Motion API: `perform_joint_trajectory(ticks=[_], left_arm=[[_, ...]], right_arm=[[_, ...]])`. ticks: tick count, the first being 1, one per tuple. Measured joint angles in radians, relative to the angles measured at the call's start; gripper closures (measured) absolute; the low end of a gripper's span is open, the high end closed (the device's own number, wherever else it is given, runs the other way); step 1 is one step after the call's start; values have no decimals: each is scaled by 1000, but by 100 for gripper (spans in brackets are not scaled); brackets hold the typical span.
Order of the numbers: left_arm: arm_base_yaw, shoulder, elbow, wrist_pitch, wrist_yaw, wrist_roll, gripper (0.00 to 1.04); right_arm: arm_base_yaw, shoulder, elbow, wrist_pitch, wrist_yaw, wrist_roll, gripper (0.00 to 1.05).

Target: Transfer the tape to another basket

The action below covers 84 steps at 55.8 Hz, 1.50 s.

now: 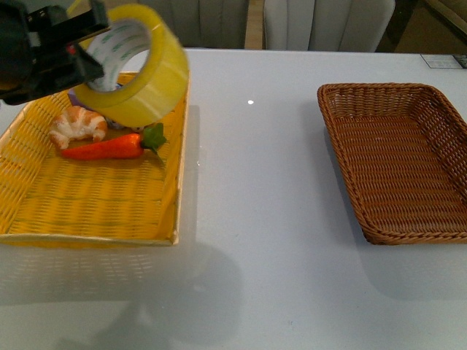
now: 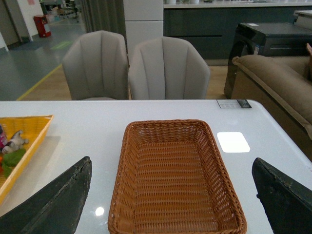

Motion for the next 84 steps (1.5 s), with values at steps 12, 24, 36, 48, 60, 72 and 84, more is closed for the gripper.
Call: perform_joint_trajectory(ticks=[12, 24, 36, 48, 60, 72, 84], left_arm=[[-195, -46, 37, -34, 4, -84, 90], [-322, -58, 79, -61, 3, -140, 90], [-388, -58, 100, -83, 8, -144, 90], [-396, -61, 100, -89, 14, -144, 90], [-396, -71, 100, -90, 30, -143, 90], [-396, -71, 100, -96, 36, -140, 90], [-396, -71, 100, -101, 46, -135, 90]], right_arm=[[0, 0, 0, 0, 0, 0, 9], [0, 0, 0, 0, 0, 0, 9], [1, 28, 18, -56, 14, 36, 9], [-74, 473, 235, -239, -126, 326, 9], [-42, 702, 337, 32, -375, 459, 9], [35, 904, 360, 222, -529, 505, 9], [71, 1045, 390, 323, -598, 509, 9]])
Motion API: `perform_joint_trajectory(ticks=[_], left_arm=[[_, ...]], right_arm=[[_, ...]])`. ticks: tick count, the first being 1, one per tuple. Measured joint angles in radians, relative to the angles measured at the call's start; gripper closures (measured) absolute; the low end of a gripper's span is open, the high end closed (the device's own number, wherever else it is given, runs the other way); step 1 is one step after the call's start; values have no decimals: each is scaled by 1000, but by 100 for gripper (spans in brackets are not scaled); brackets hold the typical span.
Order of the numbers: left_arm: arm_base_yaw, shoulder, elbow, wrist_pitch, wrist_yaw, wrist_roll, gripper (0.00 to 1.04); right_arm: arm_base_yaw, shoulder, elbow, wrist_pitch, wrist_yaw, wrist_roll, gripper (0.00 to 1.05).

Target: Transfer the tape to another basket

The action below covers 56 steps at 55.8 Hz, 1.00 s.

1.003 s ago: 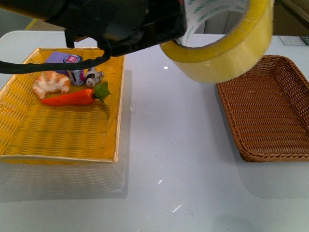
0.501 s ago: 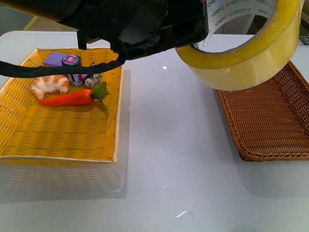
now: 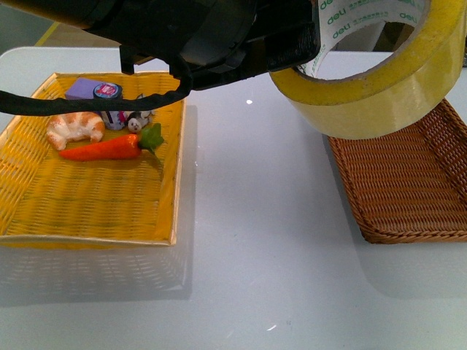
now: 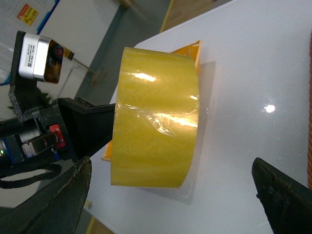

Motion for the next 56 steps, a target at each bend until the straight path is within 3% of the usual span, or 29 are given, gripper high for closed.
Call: perform_joint_trajectory(ticks=[16, 33, 48, 52, 56], left_arm=[[0, -7, 0, -3, 9, 9, 90], [1, -8, 0, -3, 14, 12, 90], [6, -20, -4, -3, 29, 11, 90], [7, -27, -6, -2, 29, 10, 90], [9, -28, -8, 0, 34, 10, 90]], right_arm=[[13, 97, 32, 111, -79, 39, 9], [58, 177, 55, 112, -100, 35, 9], [61, 183, 57, 166, -107, 63, 42], [61, 185, 57, 172, -101, 82, 56], [61, 186, 57, 174, -100, 94, 56]])
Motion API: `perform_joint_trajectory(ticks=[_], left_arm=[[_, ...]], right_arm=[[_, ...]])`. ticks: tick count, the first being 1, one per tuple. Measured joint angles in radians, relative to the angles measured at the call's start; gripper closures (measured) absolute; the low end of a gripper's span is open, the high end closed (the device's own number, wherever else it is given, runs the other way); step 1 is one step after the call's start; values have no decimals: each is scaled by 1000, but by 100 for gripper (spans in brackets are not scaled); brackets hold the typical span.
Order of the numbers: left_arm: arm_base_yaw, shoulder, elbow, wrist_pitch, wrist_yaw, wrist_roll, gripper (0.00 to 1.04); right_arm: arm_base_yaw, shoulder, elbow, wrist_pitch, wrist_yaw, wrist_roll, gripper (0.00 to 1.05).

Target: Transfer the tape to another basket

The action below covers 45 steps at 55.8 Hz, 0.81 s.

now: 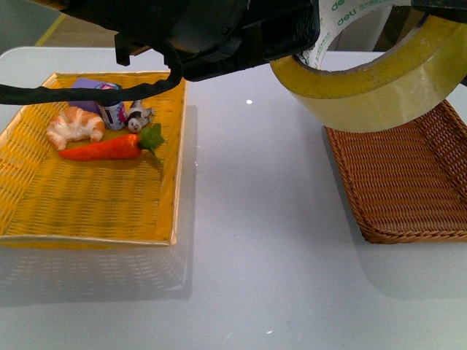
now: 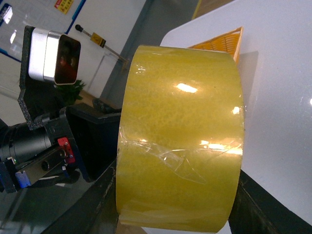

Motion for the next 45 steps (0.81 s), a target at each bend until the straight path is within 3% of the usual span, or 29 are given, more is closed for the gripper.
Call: perform_joint_trajectory(ticks=[31, 45], left_arm=[[25, -193, -66, 32, -27, -34, 7], [98, -392, -160, 75, -28, -29, 9]], right_arm=[[-23, 7, -4, 11, -7, 27, 57], [-113, 27, -18, 41, -16, 52, 57]])
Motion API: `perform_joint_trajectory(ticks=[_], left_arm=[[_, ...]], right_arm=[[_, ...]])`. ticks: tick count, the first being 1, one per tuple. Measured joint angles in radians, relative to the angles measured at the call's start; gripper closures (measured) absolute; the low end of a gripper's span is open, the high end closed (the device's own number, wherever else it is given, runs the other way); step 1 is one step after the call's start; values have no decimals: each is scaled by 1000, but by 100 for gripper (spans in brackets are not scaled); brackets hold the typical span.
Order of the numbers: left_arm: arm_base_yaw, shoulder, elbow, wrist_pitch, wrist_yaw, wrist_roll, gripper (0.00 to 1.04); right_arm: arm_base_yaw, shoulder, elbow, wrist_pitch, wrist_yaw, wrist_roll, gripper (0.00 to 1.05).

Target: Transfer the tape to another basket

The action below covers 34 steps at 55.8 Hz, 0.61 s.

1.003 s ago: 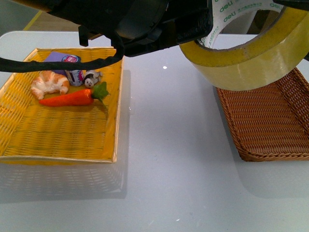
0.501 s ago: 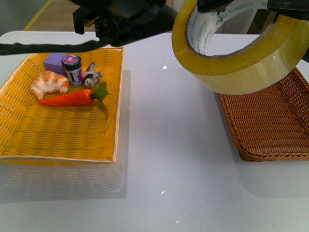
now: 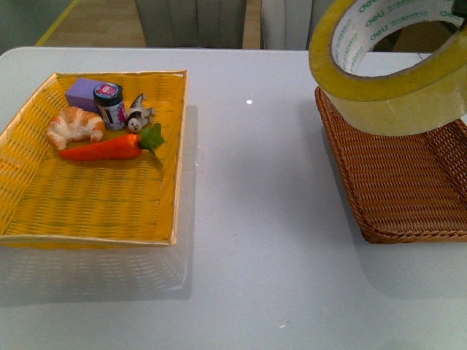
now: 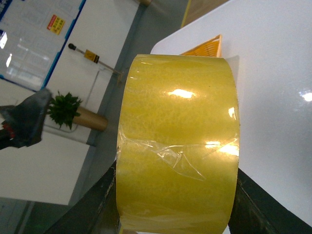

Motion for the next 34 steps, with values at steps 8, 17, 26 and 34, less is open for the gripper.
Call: perform_joint_trajectory(ticks=[8, 17, 26, 34], left_arm=[[44, -160, -179, 186, -504, 292, 31], [161, -316, -365, 221, -535, 467, 62], [249, -428, -497, 226, -443, 503, 96], [297, -497, -557, 225, -394, 510, 103]], right_arm=[[-62, 46, -3, 36, -15, 6, 57], [-120, 134, 6, 109, 0, 13, 57], [-172, 328, 84, 198, 41, 33, 57], [-205, 494, 158, 243, 84, 40, 57]])
